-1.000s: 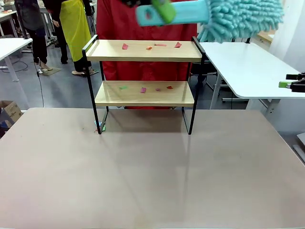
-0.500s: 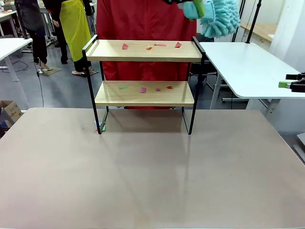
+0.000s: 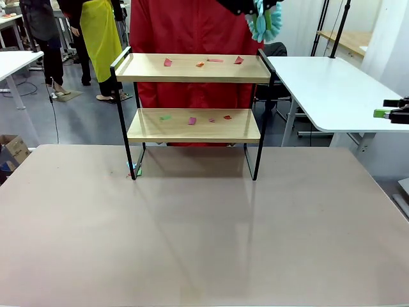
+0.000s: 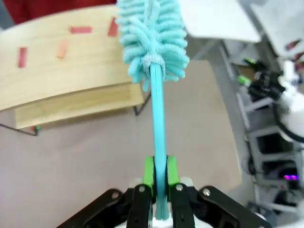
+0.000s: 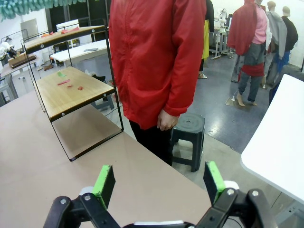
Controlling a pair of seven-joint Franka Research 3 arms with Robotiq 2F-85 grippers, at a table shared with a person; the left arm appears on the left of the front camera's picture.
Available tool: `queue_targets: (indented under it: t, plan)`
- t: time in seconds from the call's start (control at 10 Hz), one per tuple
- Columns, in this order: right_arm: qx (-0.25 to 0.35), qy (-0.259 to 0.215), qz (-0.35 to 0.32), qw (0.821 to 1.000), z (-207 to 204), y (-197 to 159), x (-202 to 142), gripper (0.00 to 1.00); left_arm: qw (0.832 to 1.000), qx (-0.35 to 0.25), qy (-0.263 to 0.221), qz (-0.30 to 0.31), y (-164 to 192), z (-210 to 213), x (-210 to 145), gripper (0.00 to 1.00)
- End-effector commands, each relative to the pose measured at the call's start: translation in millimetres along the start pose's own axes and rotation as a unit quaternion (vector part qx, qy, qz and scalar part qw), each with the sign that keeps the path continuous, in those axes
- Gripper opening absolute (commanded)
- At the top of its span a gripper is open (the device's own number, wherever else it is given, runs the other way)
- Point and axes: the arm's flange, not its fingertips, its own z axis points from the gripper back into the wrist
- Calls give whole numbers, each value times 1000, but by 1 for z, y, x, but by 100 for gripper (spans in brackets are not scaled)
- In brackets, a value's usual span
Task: Clean the shelf.
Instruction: Clean the specific section of the Shelf indicated by the human with the Duster.
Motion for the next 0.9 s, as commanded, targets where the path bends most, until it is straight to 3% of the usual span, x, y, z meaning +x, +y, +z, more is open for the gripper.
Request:
queue_targets:
  t: [0.0,0.3,0.8]
  plan:
    - [-8,7,-5,1000,-2,3,5,100,1000,23,3,21,-24,-3,11,13]
    - [-8,7,-5,1000,-2,3,5,100,998,39,1,45,-26,-25,16,13]
    - [-8,7,-5,1000,-2,3,5,100,997,42,57,44,-24,-63,10,13]
